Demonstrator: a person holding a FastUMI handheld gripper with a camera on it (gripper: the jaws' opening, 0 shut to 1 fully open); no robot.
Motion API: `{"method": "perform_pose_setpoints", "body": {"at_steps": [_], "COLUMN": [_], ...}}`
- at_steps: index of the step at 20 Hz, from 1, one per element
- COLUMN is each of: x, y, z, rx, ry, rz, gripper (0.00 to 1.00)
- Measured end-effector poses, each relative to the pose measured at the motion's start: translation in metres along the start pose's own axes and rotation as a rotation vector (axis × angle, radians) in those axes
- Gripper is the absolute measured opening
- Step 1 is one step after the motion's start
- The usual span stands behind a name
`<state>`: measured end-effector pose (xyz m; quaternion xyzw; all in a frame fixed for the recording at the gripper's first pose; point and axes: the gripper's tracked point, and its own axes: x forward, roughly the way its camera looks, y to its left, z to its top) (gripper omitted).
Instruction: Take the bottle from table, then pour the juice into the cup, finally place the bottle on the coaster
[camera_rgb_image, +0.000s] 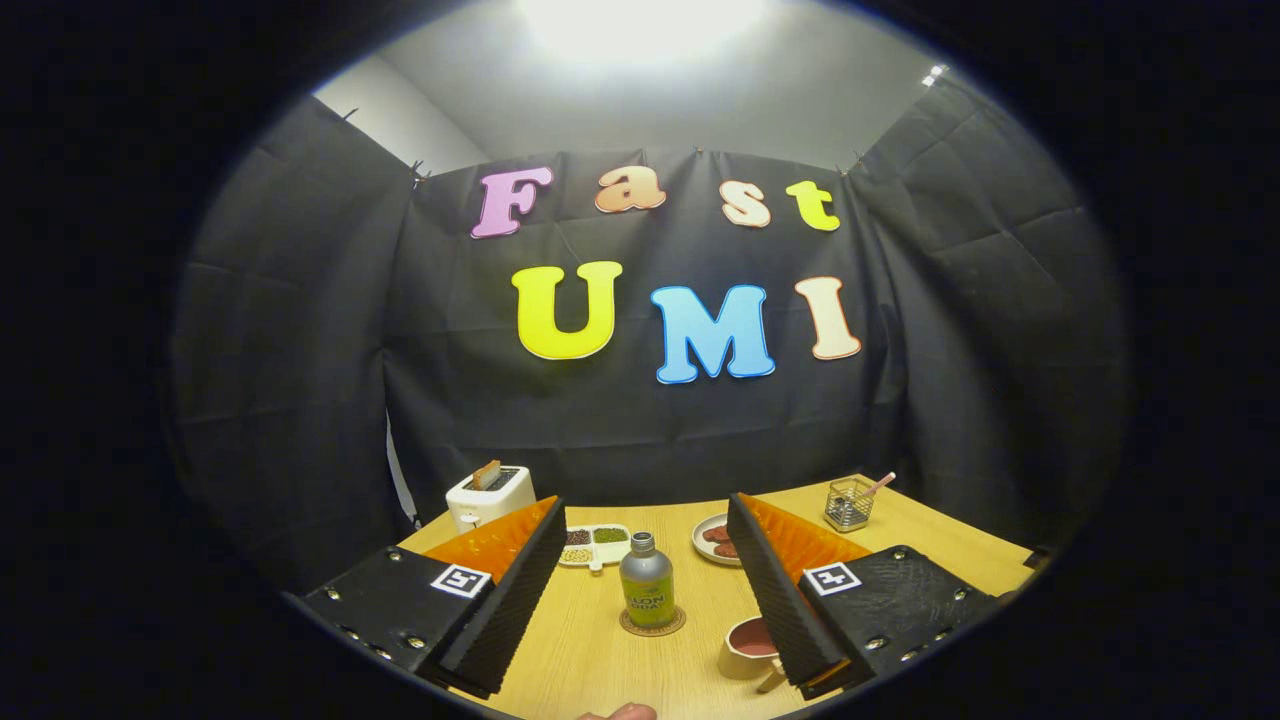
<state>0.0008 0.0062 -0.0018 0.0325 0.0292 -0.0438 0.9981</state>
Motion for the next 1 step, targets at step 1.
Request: {"method": "perform_pose_setpoints", "body": {"at_steps": [1], "x": [-0.0001], "y": [-0.0003], "z": [0.0007], "rx": [0.002], "ry": [0.0], "rz": [0.003], "gripper": [0.98]}}
